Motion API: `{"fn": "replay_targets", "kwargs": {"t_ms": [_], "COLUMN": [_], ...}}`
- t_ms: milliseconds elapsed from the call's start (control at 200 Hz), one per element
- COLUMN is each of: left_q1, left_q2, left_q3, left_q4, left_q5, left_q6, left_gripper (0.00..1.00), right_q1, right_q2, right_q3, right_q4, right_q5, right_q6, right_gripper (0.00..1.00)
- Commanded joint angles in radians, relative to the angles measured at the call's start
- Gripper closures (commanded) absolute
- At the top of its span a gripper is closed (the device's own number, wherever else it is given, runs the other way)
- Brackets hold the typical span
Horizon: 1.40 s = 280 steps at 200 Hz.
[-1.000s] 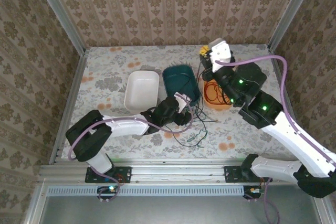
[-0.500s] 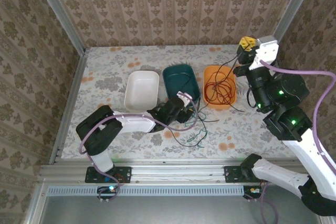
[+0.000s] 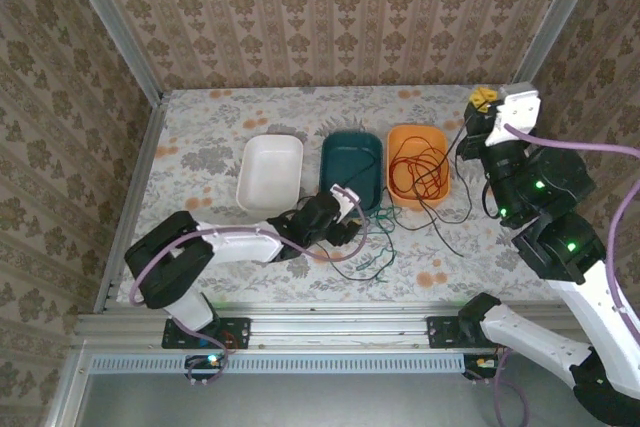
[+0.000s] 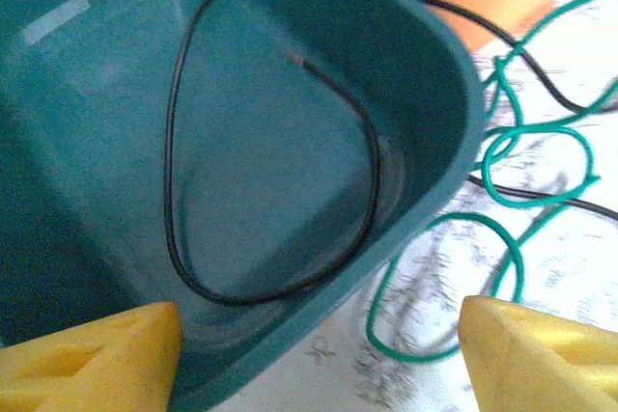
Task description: Untangle the cables
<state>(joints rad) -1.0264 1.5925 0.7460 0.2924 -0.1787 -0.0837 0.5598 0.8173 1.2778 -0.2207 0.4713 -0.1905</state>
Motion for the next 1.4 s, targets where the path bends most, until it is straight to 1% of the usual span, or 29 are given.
{"fn": "replay_targets", "kwargs": {"t_ms": [0, 135, 190, 250, 350, 510, 585, 655, 805, 875, 1015, 1085, 1150, 1230, 1395], "left_q1": [-0.018, -0.025, -0.025, -0.025, -0.019, -0.011, -0.007, 0.008, 0.043, 0.048, 0.056, 0.061, 0.064, 0.066, 0.070], "left_q2": [-0.070, -0.120, -0.139, -0.164, -0.202, -0.267, -0.301, -0.327, -0.372, -0.391, -0.422, -0.429, -0.430, -0.425, -0.409], "left_q3": [-0.006, -0.011, -0.015, -0.020, -0.029, -0.044, -0.060, -0.076, -0.111, -0.129, -0.161, -0.169, -0.170, -0.165, -0.152], "left_q4": [-0.020, -0.020, -0.010, 0.005, 0.016, -0.010, -0.037, -0.080, -0.190, -0.216, -0.242, -0.242, -0.241, -0.238, -0.207], "left_q5": [0.072, 0.022, -0.025, -0.113, -0.310, -0.483, -0.583, -0.638, -0.646, -0.648, -0.651, -0.642, -0.638, -0.630, -0.613], "left_q6": [0.047, 0.046, 0.032, 0.002, -0.076, -0.153, -0.200, -0.253, -0.379, -0.413, -0.462, -0.470, -0.469, -0.457, -0.413], "left_gripper": [0.24, 0.23, 0.23, 0.22, 0.21, 0.20, 0.20, 0.20, 0.20, 0.20, 0.21, 0.21, 0.21, 0.21, 0.21], "right_q1": [-0.005, -0.005, -0.005, -0.005, -0.005, -0.005, -0.005, -0.005, -0.005, -0.005, -0.005, -0.005, -0.005, -0.005, -0.006], "right_q2": [-0.001, -0.026, -0.024, -0.006, 0.029, 0.125, 0.187, 0.258, 0.408, 0.458, 0.507, 0.514, 0.503, 0.448, 0.258], "right_q3": [-0.019, -0.036, -0.015, 0.022, 0.074, 0.158, 0.200, 0.236, 0.331, 0.379, 0.423, 0.426, 0.401, 0.310, 0.092], "right_q4": [-0.103, -0.053, -0.042, -0.035, -0.003, 0.079, 0.123, 0.160, 0.206, 0.220, 0.269, 0.258, 0.228, 0.215, 0.164], "right_q5": [-0.009, -0.016, -0.031, -0.047, -0.104, -0.168, -0.178, -0.178, -0.184, -0.170, -0.099, -0.070, -0.041, -0.005, 0.093], "right_q6": [0.067, 0.080, 0.077, 0.078, 0.092, 0.098, 0.088, 0.073, 0.074, 0.069, 0.022, -0.016, -0.024, -0.016, 0.011], "right_gripper": [0.99, 0.98, 0.98, 0.98, 0.98, 0.97, 0.97, 0.97, 0.97, 0.97, 0.97, 0.97, 0.97, 0.97, 0.97]}}
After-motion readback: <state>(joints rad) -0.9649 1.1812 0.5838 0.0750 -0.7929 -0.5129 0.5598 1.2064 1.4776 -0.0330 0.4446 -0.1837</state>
